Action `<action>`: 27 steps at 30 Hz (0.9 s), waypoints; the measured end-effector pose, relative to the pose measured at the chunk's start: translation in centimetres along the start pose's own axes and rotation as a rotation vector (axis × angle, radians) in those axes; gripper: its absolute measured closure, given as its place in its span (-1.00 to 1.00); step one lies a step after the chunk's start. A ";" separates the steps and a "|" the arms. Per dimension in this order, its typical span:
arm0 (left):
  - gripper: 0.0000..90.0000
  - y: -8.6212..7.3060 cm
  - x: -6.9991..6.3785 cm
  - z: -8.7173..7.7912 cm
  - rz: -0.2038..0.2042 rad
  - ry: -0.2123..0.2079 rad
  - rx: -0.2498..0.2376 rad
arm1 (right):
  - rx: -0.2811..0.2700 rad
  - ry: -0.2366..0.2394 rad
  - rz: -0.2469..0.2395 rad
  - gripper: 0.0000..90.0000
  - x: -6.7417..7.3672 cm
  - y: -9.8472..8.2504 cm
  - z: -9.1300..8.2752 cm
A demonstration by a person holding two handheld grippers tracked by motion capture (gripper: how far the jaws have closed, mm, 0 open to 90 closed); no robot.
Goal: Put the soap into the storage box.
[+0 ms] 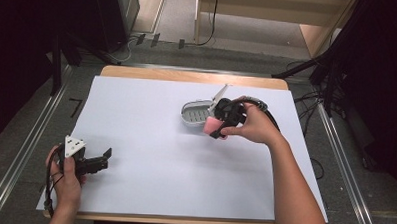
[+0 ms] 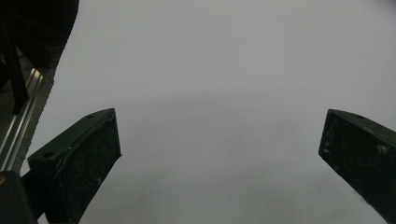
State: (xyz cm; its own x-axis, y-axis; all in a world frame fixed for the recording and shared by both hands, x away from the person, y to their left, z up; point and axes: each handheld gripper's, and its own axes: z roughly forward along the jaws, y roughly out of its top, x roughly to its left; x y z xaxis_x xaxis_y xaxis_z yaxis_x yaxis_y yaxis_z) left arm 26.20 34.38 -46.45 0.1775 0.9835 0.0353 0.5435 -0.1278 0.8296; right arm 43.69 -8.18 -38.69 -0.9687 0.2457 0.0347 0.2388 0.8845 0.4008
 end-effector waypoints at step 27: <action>-1.00 0.0 0.0 0.0 -0.007 -0.001 0.000 | -0.019 -0.020 -0.107 -0.15 -1.5 3.8 0.1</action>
State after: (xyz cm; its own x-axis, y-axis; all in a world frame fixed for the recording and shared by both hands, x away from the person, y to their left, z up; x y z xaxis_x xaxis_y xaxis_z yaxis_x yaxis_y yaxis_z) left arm 26.20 34.40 -46.46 0.1747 0.9842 0.0290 0.5447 -0.1212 0.8299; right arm 46.09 -5.18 -37.37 -0.9870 0.1586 -0.0274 0.1328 0.8986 0.4182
